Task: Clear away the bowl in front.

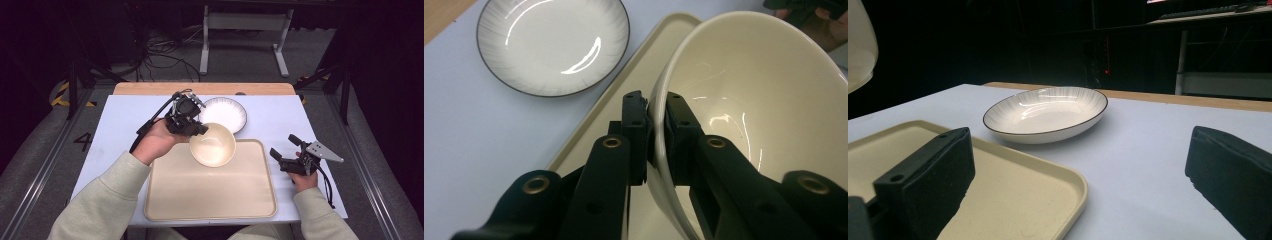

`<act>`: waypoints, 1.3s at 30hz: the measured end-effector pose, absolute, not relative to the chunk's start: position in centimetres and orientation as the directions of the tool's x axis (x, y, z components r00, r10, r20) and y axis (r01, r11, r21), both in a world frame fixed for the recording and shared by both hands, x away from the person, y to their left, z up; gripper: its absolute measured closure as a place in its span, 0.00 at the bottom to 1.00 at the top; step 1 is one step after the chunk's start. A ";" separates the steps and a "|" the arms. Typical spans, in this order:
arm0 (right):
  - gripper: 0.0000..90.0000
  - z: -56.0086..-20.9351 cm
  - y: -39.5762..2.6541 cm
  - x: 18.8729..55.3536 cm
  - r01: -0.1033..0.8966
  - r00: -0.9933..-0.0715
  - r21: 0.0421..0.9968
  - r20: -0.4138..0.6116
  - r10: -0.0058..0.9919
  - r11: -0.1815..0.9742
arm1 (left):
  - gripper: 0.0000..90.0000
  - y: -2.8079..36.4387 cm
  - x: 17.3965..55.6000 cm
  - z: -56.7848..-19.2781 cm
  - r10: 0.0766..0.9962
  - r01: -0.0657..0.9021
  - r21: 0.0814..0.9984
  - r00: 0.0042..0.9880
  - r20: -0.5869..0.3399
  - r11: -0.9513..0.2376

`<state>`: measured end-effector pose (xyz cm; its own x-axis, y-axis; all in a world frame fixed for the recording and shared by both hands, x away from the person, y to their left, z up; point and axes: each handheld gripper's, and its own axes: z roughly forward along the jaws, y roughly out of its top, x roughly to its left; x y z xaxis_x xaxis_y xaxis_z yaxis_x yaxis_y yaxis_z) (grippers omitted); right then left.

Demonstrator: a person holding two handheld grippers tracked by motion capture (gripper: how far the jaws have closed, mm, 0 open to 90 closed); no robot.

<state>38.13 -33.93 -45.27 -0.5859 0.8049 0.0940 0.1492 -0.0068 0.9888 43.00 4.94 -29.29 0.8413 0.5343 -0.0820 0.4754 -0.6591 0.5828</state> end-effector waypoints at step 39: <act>0.00 -45.3 -34.0 38.1 0.156 -0.586 0.987 0.113 0.802 -0.024 | 0.92 1.7 43.7 -36.3 0.494 0.490 0.419 0.863 -0.108 -0.765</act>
